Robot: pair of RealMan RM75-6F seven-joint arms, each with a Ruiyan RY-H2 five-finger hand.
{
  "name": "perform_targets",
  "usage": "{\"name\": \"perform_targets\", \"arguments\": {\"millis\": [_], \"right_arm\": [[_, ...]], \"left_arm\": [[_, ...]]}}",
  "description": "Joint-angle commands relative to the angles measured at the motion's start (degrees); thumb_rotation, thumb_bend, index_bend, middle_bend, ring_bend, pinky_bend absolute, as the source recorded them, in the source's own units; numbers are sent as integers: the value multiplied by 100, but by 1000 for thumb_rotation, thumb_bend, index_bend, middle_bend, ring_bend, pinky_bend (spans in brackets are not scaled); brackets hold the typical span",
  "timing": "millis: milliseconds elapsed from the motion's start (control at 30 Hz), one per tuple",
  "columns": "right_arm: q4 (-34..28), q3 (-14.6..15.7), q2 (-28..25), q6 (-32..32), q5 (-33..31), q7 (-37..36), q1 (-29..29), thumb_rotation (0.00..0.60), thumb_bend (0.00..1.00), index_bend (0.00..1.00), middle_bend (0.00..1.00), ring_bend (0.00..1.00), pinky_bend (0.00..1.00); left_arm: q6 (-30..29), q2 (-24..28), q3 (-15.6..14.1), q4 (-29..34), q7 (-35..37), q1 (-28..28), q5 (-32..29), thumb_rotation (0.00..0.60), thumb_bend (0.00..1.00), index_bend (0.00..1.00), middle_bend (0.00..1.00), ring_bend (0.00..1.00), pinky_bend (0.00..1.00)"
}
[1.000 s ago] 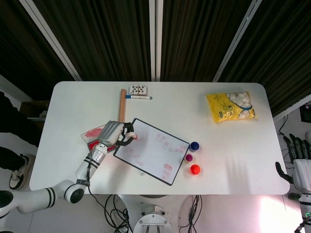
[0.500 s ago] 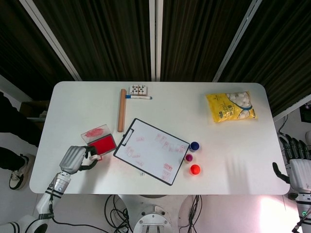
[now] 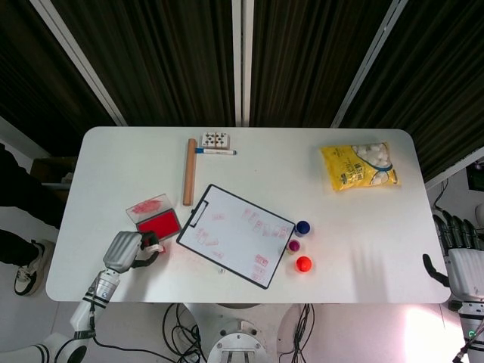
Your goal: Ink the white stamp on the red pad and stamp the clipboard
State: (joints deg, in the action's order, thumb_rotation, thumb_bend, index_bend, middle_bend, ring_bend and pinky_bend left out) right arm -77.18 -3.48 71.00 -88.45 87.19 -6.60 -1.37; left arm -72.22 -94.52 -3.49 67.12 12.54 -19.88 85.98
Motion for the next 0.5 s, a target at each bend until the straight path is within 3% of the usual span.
{"name": "perform_targets", "arguments": {"millis": [33, 500], "right_arm": [[13, -18, -14, -12, -24, -30, 8, 600, 289, 0, 0, 0, 0], [41, -30, -21, -10, -31, -88, 4, 600, 289, 0, 0, 0, 0]], "left_arm": [[95, -149, 58, -201, 30, -39, 6, 600, 431, 743, 752, 616, 742], [70, -359, 94, -532, -126, -18, 146, 600, 421, 718, 732, 610, 741]]}}
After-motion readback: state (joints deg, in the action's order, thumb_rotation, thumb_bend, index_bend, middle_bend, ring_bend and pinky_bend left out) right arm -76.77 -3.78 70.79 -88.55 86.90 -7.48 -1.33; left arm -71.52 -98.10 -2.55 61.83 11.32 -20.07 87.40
